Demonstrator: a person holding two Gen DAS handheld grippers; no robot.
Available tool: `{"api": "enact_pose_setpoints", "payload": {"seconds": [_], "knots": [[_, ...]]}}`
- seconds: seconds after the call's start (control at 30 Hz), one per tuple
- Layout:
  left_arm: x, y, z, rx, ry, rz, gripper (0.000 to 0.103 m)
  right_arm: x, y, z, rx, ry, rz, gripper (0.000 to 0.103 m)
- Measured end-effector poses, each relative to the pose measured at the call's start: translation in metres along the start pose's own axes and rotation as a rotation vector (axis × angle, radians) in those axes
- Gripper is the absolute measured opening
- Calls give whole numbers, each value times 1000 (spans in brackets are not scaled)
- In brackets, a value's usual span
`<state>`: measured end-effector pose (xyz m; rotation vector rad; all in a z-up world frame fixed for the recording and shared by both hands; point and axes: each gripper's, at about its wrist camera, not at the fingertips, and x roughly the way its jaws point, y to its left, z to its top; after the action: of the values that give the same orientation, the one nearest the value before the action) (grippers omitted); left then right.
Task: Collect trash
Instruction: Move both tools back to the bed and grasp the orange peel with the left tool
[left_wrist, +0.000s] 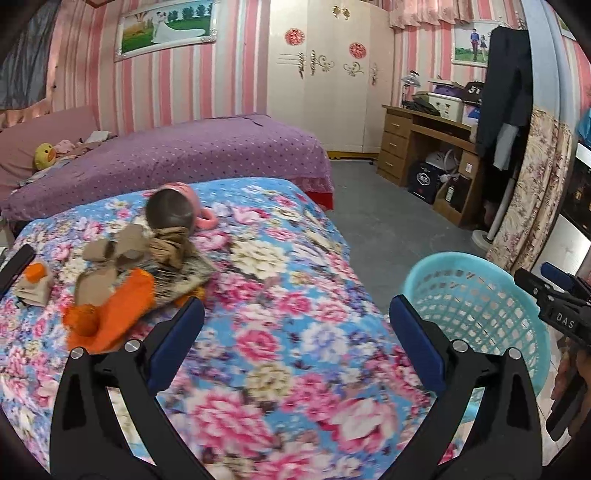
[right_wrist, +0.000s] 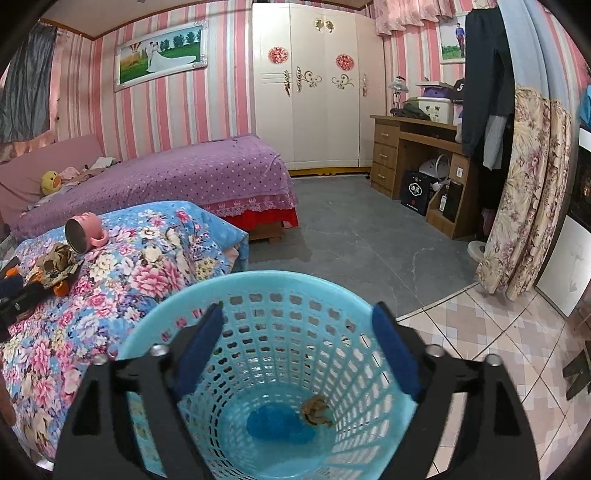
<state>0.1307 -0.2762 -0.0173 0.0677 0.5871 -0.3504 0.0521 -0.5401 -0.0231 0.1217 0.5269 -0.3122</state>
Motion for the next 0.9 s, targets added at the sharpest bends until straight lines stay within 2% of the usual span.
{"api": "enact_pose_setpoints", "payload": {"seconds": [0.1, 0.2, 0.57, 0.9], "knots": [[-6, 20, 3, -9, -17, 27, 97, 2, 14, 3, -24, 4, -8, 88], [-11, 42, 6, -24, -27, 51, 97, 5, 27, 5, -39, 6, -17, 95], [-17, 119, -3, -70, -42, 180, 97, 14, 91, 18, -86, -4, 20, 96], [-8, 181, -29, -130, 35, 213, 97, 26, 142, 14, -145, 18, 43, 96]]}}
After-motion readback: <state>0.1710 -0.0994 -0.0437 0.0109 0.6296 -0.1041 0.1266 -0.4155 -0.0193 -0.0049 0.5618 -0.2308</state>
